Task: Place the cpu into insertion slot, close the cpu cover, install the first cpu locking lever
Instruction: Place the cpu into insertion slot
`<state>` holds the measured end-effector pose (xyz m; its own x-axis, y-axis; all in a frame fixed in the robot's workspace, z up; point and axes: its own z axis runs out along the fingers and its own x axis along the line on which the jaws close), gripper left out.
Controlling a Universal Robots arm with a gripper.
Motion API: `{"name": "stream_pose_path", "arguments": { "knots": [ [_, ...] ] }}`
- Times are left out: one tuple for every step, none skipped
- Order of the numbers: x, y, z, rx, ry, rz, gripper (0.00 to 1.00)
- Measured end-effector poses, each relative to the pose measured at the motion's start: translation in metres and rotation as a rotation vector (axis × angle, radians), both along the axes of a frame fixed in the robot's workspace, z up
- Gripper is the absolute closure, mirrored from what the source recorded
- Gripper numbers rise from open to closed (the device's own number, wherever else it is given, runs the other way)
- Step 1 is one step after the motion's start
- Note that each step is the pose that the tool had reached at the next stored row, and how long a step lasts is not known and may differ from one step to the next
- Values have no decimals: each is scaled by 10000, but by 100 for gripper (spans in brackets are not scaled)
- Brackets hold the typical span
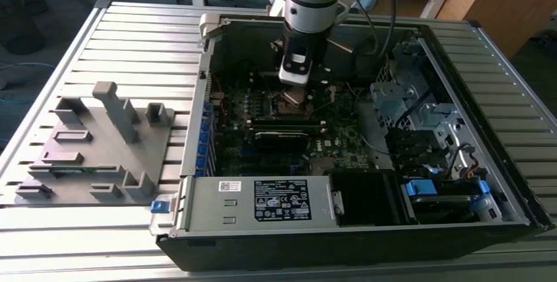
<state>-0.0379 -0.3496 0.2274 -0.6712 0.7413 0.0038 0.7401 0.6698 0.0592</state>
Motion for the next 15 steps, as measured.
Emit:
{"name": "stream_pose_path", "arguments": {
  "knots": [
    [0, 0, -1, 0, 0, -191, 46],
    [0, 0, -2, 0, 0, -370, 46],
    [0, 0, -3, 0, 0, -551, 46],
    [0, 0, -3, 0, 0, -729, 46],
    [0, 0, -4, 0, 0, -911, 46],
    [0, 0, -5, 0, 0, -1090, 46],
    [0, 0, -6, 0, 0, -1286, 46],
    [0, 0, -7, 1, 0, -1467, 46],
    [0, 0, -7, 0, 0, -1645, 46],
    [0, 0, -8, 1, -1, -1826, 46],
    [0, 0, -8, 1, 0, -2005, 46],
    [0, 0, -9, 1, -1, -2186, 46],
    [0, 0, -10, 1, -1, -2365, 46],
    [0, 0, -10, 0, 0, -2556, 46],
    [0, 0, -11, 0, 0, -2736, 46]
  ]
}}
